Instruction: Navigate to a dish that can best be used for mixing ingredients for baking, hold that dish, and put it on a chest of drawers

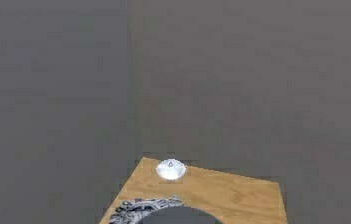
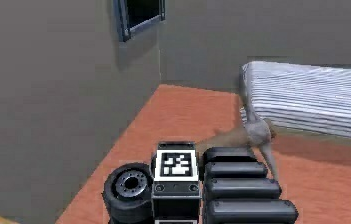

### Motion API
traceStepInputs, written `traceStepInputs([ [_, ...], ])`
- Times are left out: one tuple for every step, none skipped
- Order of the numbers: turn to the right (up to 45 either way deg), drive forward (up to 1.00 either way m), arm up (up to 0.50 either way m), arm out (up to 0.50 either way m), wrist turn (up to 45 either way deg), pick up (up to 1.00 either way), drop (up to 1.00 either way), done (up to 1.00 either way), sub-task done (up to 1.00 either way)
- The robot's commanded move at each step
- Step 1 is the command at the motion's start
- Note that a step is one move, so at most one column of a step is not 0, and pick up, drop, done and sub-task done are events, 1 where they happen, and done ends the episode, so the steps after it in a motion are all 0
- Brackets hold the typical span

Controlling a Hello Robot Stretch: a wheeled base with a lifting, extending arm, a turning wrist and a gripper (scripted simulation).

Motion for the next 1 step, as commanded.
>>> traceStepInputs([
  [30.0,0.0,0.0,0.0,0.0,0.0,0.0,0.0,0.0],
])
